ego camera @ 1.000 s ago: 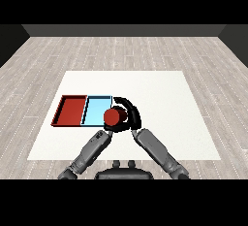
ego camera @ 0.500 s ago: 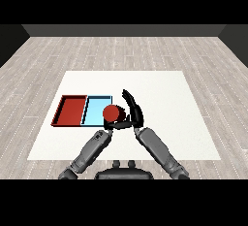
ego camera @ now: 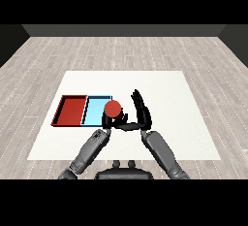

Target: Pick the red can and put it in the red box

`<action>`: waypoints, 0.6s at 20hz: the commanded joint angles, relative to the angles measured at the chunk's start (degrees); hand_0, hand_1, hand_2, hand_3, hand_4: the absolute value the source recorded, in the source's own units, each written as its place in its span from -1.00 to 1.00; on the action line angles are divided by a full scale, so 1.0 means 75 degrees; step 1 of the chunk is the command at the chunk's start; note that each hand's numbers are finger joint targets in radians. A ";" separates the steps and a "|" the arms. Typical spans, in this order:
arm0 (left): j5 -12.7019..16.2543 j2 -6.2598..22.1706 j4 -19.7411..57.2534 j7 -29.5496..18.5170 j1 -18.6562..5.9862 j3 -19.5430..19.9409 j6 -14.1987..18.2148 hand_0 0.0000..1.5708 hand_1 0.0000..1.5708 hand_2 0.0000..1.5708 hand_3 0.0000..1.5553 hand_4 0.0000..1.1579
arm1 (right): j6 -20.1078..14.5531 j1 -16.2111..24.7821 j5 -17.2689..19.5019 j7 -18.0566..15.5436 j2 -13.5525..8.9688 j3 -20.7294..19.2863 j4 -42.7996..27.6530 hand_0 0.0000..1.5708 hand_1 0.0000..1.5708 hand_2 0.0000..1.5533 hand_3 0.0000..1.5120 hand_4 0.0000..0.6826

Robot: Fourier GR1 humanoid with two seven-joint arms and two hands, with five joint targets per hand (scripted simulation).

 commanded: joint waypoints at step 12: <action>-0.0434 0.1214 -0.0527 0.0674 0.0094 0.1501 -0.0358 1.00 1.00 1.00 0.91 0.94 | 0.1258 0.2289 -0.0781 -0.0002 -0.1299 -0.1518 -0.2497 -1.00 -1.00 -1.00 -1.00 -1.00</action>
